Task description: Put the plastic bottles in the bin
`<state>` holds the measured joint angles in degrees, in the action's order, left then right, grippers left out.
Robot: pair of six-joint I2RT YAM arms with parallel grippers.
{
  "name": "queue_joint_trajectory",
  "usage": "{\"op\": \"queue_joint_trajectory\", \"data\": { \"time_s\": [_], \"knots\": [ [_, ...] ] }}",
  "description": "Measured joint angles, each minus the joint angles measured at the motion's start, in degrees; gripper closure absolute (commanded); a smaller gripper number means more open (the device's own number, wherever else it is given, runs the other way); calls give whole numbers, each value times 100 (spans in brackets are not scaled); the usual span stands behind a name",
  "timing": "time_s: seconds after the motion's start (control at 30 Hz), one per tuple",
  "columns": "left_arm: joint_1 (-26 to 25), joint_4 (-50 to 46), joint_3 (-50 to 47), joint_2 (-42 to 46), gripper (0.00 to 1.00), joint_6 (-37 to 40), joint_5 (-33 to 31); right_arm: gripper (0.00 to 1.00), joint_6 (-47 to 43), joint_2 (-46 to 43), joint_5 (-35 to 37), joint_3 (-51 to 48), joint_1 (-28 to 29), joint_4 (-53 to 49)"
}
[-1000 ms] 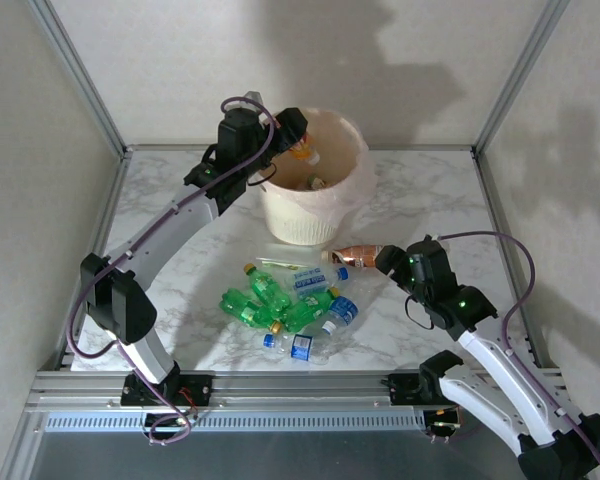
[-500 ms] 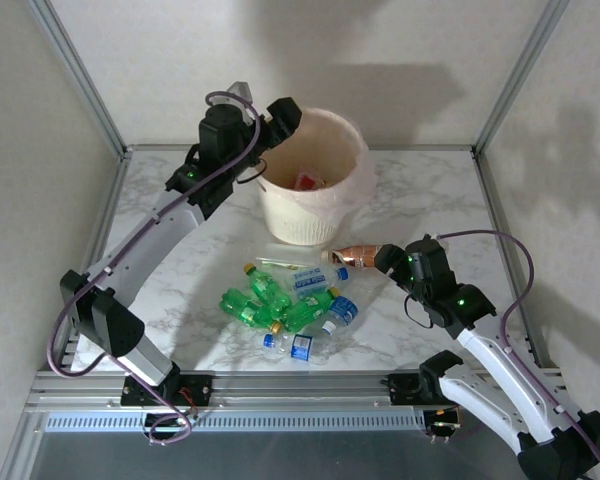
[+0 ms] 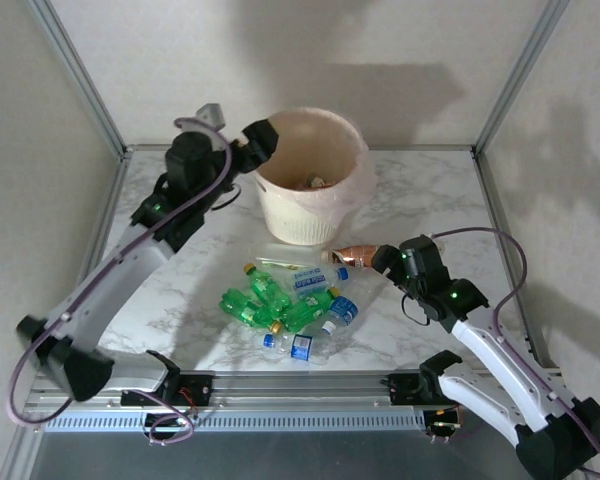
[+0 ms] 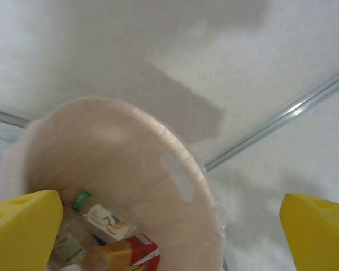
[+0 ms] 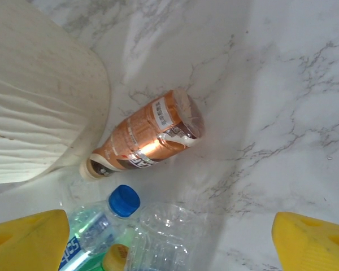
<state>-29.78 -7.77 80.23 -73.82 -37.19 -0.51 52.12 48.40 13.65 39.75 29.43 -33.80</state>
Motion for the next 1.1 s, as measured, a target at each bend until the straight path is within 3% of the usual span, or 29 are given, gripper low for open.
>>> {"op": "queue_joint_trajectory", "data": {
  "time_s": [0.23,0.4,0.6,1.1],
  "knots": [
    [63,-387,-1733,1860,3,98,-857,6,170,400,-160,-107,13,280],
    [400,-850,-3069,2476,5,-72,-1025,7,396,424,-229,-514,173,424],
    [516,-1099,-3921,2516,7,-313,-929,8,675,723,-348,-748,643,654],
    [695,-422,-4481,1663,11,-573,-540,10,1217,1784,-260,-647,1543,920]
  ]
}}
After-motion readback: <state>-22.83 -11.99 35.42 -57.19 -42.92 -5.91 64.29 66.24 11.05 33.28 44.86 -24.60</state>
